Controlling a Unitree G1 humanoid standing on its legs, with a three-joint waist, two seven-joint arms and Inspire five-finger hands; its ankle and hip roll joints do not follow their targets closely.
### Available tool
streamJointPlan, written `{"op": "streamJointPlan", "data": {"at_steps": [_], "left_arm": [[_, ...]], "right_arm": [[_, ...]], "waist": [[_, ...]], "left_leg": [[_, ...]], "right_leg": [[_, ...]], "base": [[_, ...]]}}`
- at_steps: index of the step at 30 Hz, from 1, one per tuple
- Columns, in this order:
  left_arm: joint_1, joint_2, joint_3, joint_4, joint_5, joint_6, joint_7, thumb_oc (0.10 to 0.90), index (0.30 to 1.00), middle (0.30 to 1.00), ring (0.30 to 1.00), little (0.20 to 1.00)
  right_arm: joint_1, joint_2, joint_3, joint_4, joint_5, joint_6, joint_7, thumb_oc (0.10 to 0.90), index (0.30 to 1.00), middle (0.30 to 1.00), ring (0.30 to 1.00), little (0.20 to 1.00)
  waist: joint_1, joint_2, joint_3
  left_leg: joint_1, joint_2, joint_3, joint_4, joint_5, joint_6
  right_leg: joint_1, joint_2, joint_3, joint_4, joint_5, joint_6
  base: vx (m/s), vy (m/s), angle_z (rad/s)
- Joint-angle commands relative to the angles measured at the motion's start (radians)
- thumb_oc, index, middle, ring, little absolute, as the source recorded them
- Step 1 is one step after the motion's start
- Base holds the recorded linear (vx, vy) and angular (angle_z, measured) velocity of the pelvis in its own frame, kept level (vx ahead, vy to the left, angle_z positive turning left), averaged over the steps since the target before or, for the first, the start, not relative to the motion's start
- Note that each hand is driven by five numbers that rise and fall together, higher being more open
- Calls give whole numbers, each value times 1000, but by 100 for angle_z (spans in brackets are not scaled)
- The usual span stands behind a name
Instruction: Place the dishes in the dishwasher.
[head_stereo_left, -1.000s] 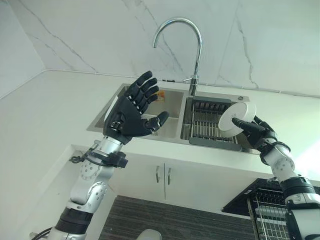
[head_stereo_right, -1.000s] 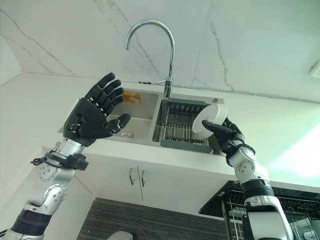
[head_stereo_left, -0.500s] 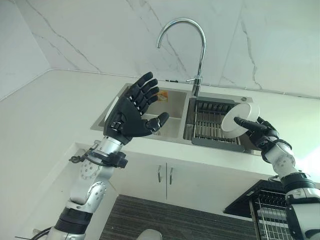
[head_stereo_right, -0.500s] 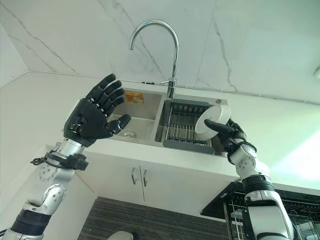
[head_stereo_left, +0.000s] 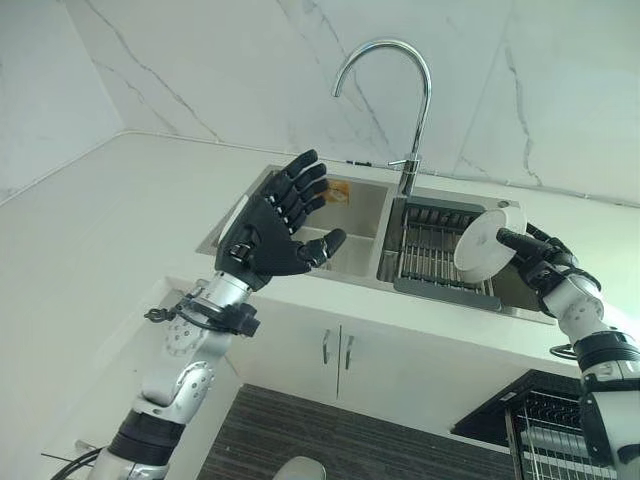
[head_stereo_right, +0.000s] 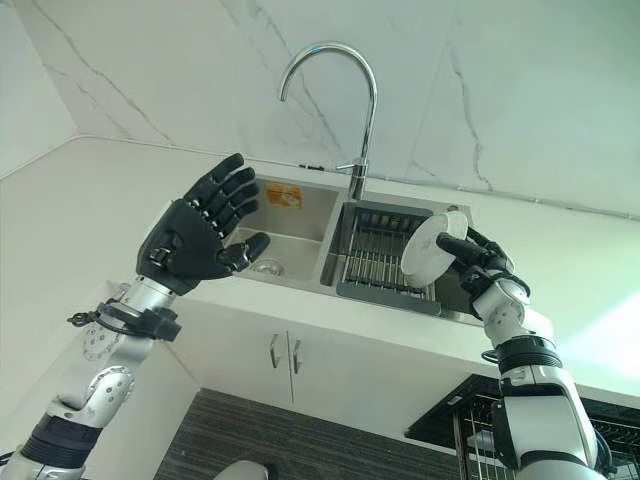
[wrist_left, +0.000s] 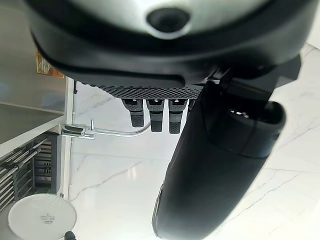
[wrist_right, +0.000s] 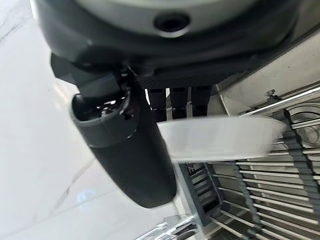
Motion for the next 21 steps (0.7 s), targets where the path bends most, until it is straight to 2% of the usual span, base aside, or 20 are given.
{"op": "streamJointPlan", "data": {"at_steps": [1,8,11,16,18,19,21], "left_arm": [[-109,23,-4,-30,-36,-62,9,800,900,900,900,900],[-105,23,-13,-29,-48,-64,1,800,900,900,900,900],[-107,20,-15,-28,-43,-62,5,800,900,900,900,900],[-85,17,-17,-33,-84,-36,-66,800,900,900,900,900],[-73,13,-26,-44,-150,9,-133,800,900,900,900,900],[-64,15,-41,-50,-185,40,-184,800,900,900,900,900],[-58,9,-64,-56,-228,78,-261,800,900,900,900,900]], "right_arm": [[-181,-63,21,38,30,-89,25,400,300,300,300,300],[-185,-58,41,68,13,-64,59,400,300,300,300,300],[-186,-59,50,66,-2,-77,53,400,300,300,300,300],[-184,-54,29,-11,59,-166,40,400,300,300,300,300],[-175,-58,12,-45,-14,-200,-1,400,300,300,300,300],[-178,-61,19,-68,-33,-240,2,400,300,300,300,300],[-184,-56,27,-118,-38,-263,13,400,300,300,300,300]], "waist": [[9,-29,-120],[10,-28,-121],[7,-28,-119],[2,-24,-119],[-3,-21,-120],[-7,-19,-121],[-13,-14,-123]], "left_leg": [[43,41,64,58,-132,-18],[42,40,63,58,-130,-17],[43,41,66,58,-130,-17],[40,43,71,58,-130,-17],[41,44,73,58,-131,-17],[41,46,76,58,-131,-18],[41,48,80,58,-131,-18]], "right_leg": [[23,-8,79,-23,-51,33],[21,-6,81,-23,-51,32],[20,-5,85,-23,-51,31],[15,-2,89,-23,-52,31],[13,0,92,-23,-50,32],[10,1,95,-23,-49,32],[5,5,102,-23,-49,31]], "base": [[0,0,0],[-10,10,2],[-22,6,0],[-27,-5,0],[-18,-13,0],[-39,-26,-1],[-34,-24,-6]]}}
